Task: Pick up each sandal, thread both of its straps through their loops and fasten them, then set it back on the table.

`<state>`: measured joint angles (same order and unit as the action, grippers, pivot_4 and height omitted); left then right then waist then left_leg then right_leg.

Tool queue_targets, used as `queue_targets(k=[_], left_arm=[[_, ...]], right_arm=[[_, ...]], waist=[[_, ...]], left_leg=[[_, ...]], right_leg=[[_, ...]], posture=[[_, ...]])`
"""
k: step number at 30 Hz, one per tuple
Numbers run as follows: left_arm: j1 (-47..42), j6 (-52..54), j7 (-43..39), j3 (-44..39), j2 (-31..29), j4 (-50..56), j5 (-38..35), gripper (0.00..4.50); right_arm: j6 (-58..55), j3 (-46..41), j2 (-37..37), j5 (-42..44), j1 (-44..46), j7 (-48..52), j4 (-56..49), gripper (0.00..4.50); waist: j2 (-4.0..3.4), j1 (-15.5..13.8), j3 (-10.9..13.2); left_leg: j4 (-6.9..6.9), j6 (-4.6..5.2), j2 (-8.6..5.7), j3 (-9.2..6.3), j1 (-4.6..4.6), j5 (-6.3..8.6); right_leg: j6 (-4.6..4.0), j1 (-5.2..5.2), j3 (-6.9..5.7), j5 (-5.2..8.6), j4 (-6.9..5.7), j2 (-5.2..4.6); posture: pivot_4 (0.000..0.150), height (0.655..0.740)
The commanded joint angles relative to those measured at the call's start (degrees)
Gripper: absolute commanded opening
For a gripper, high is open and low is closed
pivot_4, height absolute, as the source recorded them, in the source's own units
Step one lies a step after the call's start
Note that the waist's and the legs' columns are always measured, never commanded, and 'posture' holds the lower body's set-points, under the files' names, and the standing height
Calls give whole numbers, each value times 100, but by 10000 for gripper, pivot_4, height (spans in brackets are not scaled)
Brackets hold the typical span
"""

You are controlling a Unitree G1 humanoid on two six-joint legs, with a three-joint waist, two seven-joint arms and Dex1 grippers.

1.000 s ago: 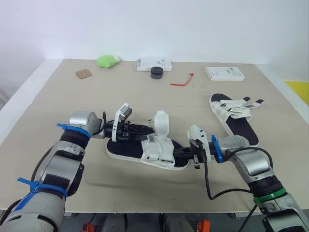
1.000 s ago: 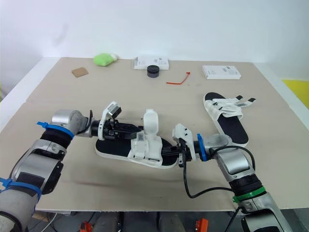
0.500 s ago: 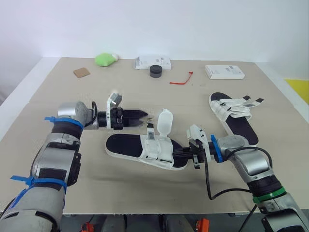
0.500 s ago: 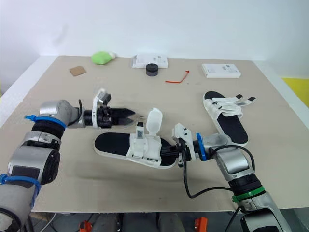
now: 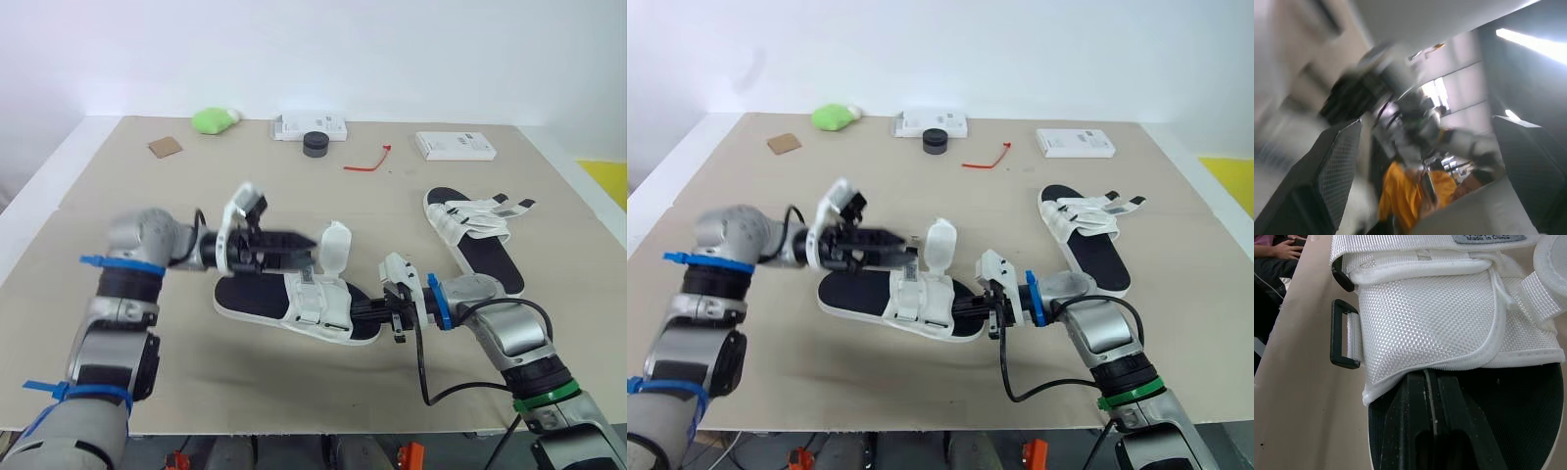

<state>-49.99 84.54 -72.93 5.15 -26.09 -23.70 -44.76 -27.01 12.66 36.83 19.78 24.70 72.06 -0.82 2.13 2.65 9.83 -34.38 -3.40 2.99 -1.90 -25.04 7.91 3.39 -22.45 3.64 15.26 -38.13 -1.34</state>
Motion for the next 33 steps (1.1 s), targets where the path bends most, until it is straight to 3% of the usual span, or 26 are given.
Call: queue_targets(k=[1,13,20,33], left_arm=[[-146,-308,-145,249,-67,9,112,43777],[-581,-1344,104,653,299,-1255,1039,43777],[-1431,-1017,243,-430,466,-2173,681,43777],[-1790,-1733,619,-462,905,-3039,1474,43777]], right_arm=[[-116,81,54,-144,-89,-109,124,0],[-172,-11,100,-86,-189,-199,18,0],[-180,-26,90,-77,-203,-217,18,0],[-182,-49,47,-45,-138,-230,60,0]], waist=[[4,-4,2],[1,-5,0],[3,-4,2],[2,-5,2]], left_leg=[[-2,0,0,-1,-2,0],[-4,1,-1,1,0,0],[-7,3,-2,0,-6,-2],[-4,2,-4,0,-6,-1]], right_leg=[[-4,-1,0,2,0,0],[-6,1,0,3,1,0],[-5,-2,-1,3,1,-1],[13,-1,0,-4,1,-1]], posture=[[1500,7400],[1500,7400],[1500,7400],[1500,7400]])
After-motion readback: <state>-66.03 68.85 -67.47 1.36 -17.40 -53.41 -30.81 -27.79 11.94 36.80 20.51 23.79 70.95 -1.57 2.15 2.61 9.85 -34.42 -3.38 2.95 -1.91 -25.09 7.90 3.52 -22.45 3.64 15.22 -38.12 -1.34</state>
